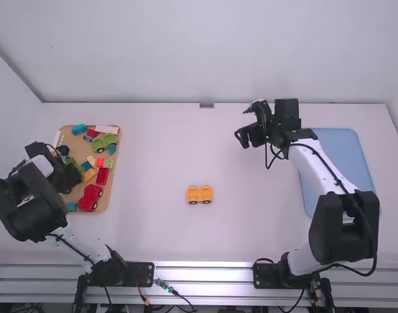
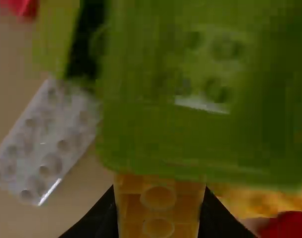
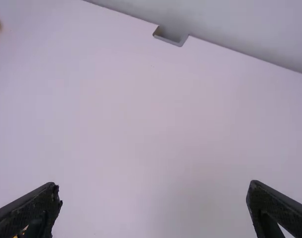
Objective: Assemble lego blocks to make yellow taxi
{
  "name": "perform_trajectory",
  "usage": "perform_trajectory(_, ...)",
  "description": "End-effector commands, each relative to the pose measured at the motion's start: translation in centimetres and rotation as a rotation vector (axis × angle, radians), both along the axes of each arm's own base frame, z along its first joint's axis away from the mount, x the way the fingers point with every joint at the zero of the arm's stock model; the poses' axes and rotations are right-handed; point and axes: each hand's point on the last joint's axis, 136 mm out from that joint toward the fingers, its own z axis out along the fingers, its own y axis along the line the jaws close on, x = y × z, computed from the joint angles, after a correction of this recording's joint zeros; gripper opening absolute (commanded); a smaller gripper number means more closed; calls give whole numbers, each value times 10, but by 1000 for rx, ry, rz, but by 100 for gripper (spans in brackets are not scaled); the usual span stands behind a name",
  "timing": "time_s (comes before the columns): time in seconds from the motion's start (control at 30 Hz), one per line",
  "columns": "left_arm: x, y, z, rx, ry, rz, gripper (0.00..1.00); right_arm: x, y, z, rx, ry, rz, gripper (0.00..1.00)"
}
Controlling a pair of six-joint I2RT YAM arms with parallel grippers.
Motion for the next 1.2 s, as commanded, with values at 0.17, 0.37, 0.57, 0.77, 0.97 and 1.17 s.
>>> perform_trajectory(0.17,73,-137,102,59,-430,-465,2,-3,30,29,120,-54,130,100)
perform_trajectory(0.37,65,-319,175,-177,-857,-1117,2,-41,71,55,394,-70,481,99)
perform_trajectory(0.57,42,-392,195,-327,-1070,-1408,2,-81,86,73,696,-95,806,100)
perform_trajectory(0.77,32,-429,198,-473,-1188,-1553,2,-81,89,64,791,-63,862,99)
perform_trajectory(0.97,29,-450,190,-610,-1233,-1622,2,-92,106,63,770,-121,940,100)
perform_trajectory(1.17,28,-462,184,-665,-1247,-1646,2,-96,114,64,764,-140,973,100)
